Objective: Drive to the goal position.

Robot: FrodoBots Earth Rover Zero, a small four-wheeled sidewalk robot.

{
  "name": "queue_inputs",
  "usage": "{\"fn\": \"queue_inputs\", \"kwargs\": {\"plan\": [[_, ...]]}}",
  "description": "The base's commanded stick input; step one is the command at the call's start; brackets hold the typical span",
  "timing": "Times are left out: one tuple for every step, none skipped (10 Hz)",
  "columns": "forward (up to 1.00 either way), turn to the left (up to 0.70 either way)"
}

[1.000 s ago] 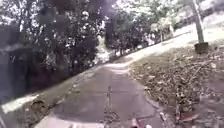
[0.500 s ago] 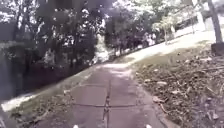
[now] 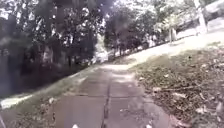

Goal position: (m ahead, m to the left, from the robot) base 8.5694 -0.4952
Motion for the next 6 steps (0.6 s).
{"fn": "queue_inputs", "kwargs": {"plan": [[1.00,0.00],[1.00,0.00],[1.00,0.00],[1.00,0.00],[1.00,0.00],[1.00,0.00]]}}
